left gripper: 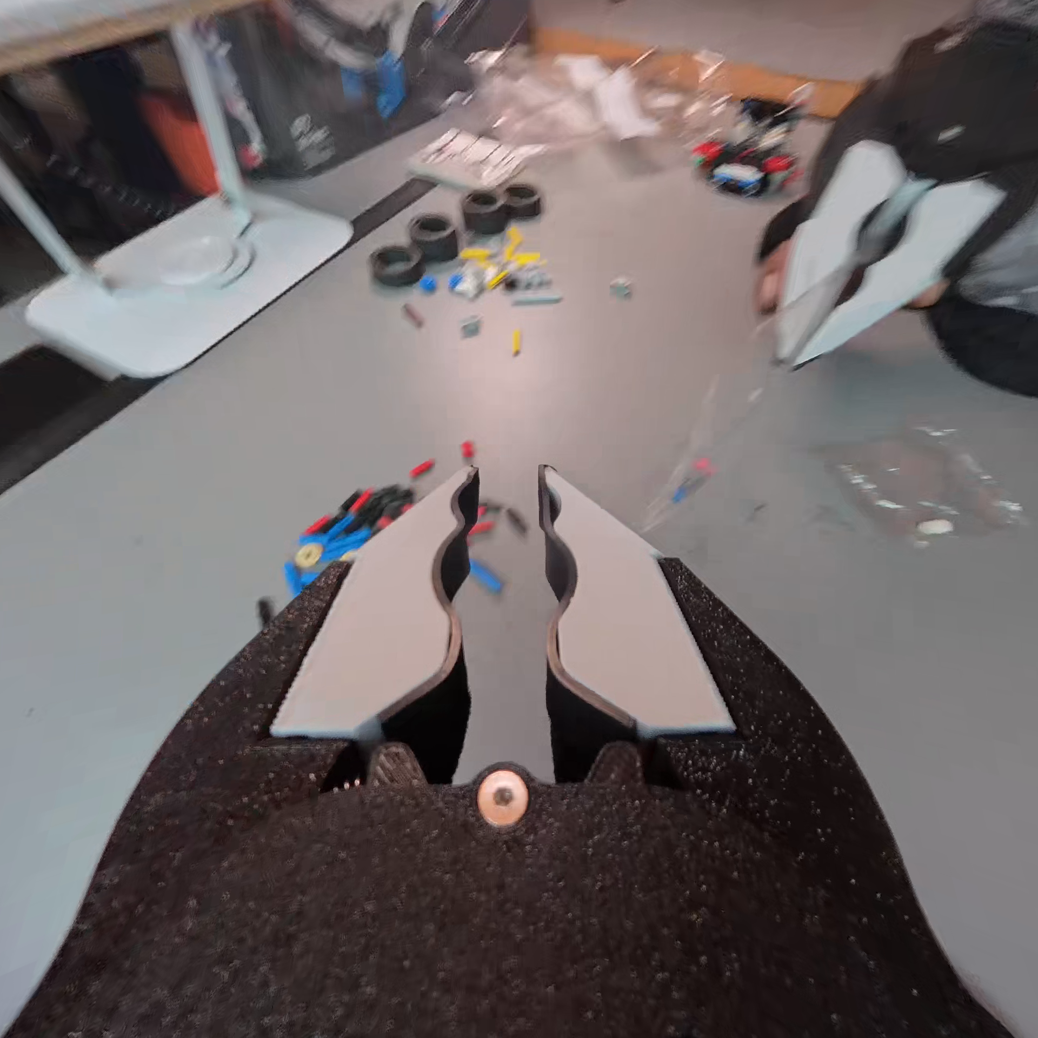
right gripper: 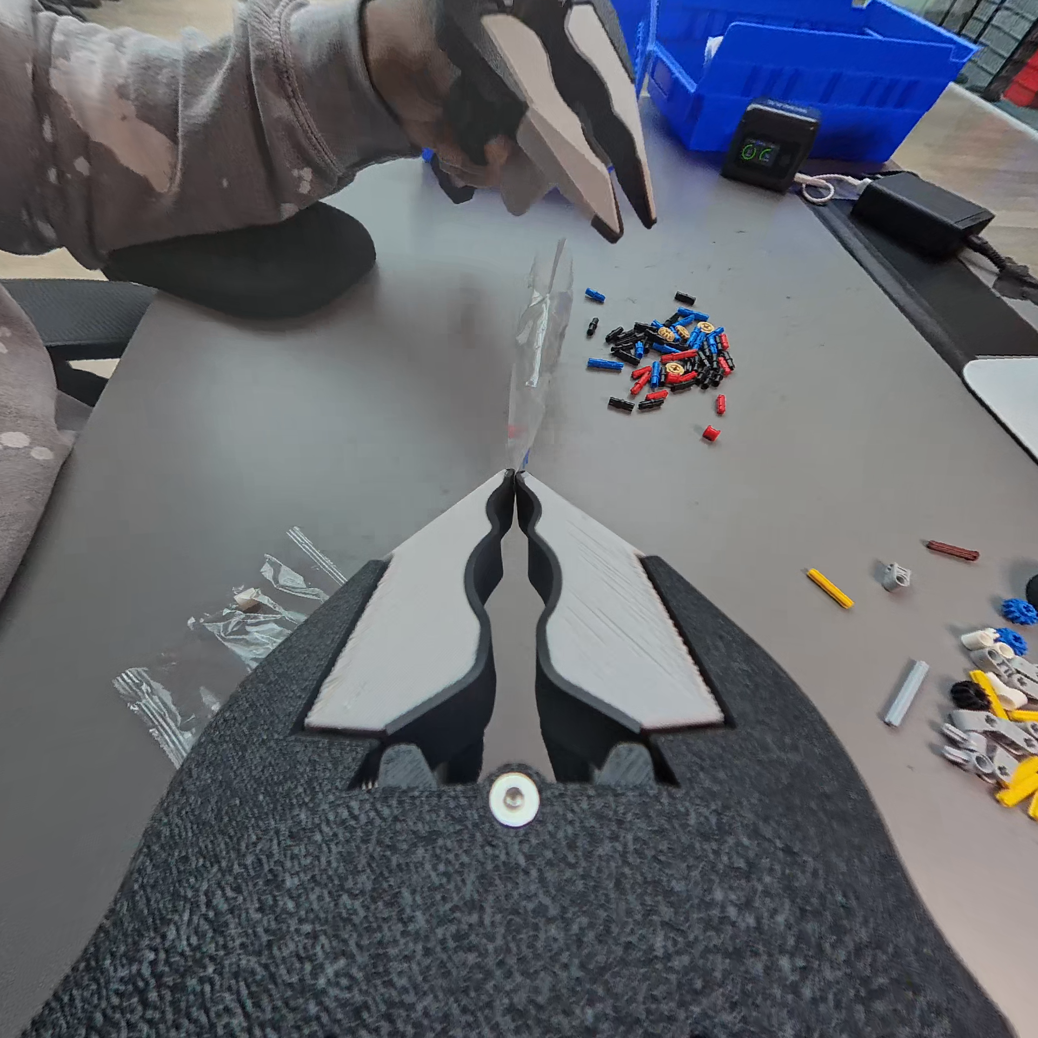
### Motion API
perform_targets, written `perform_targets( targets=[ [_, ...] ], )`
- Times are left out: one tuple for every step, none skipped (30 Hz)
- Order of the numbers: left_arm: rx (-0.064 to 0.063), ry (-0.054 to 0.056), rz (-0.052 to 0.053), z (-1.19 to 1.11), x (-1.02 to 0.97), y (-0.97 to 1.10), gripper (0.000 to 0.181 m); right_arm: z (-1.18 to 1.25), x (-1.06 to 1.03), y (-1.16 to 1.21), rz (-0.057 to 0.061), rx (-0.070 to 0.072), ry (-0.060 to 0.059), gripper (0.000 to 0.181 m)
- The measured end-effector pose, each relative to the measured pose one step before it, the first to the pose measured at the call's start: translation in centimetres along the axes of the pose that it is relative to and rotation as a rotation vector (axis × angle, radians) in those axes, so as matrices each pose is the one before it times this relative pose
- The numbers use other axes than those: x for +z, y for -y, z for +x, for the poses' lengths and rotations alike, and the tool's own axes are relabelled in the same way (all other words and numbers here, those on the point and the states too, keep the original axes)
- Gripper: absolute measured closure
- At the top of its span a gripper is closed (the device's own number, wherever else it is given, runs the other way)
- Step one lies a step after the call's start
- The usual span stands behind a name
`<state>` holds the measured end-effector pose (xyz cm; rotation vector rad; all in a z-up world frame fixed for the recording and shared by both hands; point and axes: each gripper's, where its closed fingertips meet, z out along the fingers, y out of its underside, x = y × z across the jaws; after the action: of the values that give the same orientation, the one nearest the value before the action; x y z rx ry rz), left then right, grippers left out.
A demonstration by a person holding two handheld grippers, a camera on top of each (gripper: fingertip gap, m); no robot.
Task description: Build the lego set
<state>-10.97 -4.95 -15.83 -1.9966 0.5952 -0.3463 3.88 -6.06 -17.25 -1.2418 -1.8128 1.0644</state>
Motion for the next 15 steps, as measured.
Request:
perform_targets(
  targets=[
    [-0.0273, 0.0618, -0.0692, -1.683, 0.251, -1.846, 0.161, 0.333, -0.161, -0.094, 0.0005, 0.0055, -0.0101, 0.181],
    [-0.0197, 0.025, -0.0666, -0.906, 0.514, -1.696, 0.16, 0.31, -0.117, -0.094, 0.0015, 0.0063, -0.0097, 0.181],
    [-0.0242, 0.0008, -0.0504, -0.314, 0.624, -1.25, 0.16, 0.245, -0.096, -0.094, 0.0013, 0.0069, -0.0072, 0.181],
    [-0.0283, -0.0187, -0.0328, 0.183, 0.632, -0.717, 0.16, 0.144, -0.061, -0.091, 0.0004, 0.0052, -0.0041, 0.181],
    [-0.0171, -0.028, -0.0202, 0.508, 0.537, -0.329, 0.16, 0.087, -0.026, -0.097, -0.0011, 0.0024, -0.0029, 0.181],
    [-0.0036, -0.0082, -0.0172, 0.337, 0.464, -0.189, 0.16, 0.042, -0.008, -0.104, -0.0032, -0.0009, -0.0024, 0.181],
    [0.0077, 0.0101, -0.0226, 0.101, 0.423, -0.225, 0.16, 0.021, 0.013, -0.079, -0.003, -0.0021, -0.0019, 0.181],
    [0.0136, 0.0067, -0.0212, 0.15, 0.335, -0.229, 0.16, -0.021, 0.022, -0.042, -0.002, -0.0013, 0.0003, 0.181],
    [0.0081, 0.0044, -0.0119, 0.152, 0.272, -0.124, 0.161, -0.029, 0.017, -0.019, -0.0006, -0.0002, 0.0009, 0.181],
    [0.0048, 0.0109, -0.01, -0.004, 0.218, -0.109, 0.162, -0.018, 0.015, -0.002, 0.0002, 0.0005, 0.0012, 0.181],
    [0.0112, 0.0123, -0.0153, -0.027, 0.183, -0.203, 0.163, -0.006, 0.013, -0.021, -0.0004, 0.0006, 0.0009, 0.181],
    [0.0125, 0.01, -0.0086, 0.005, 0.125, -0.112, 0.164, 0.005, 0.009, -0.028, -0.0009, 0.0, 0.0004, 0.181],
    [0.0093, 0.0062, -0.0006, 0.053, 0.043, 0.03, 0.166, -0.003, 0.006, -0.024, -0.0004, 0.0, 0.0001, 0.181],
    [0.0095, -0.0015, -0.0099, 0.127, 0.092, -0.119, 0.169, 0.0, -0.004, -0.007, 0.0007, 0.001, 0.0006, 0.181],
    [0.0081, 0.0054, -0.0087, -0.007, 0.129, -0.143, 0.172, -0.004, 0.012, -0.005, 0.0001, 0.0011, 0.0006, 0.181]
  ],
)
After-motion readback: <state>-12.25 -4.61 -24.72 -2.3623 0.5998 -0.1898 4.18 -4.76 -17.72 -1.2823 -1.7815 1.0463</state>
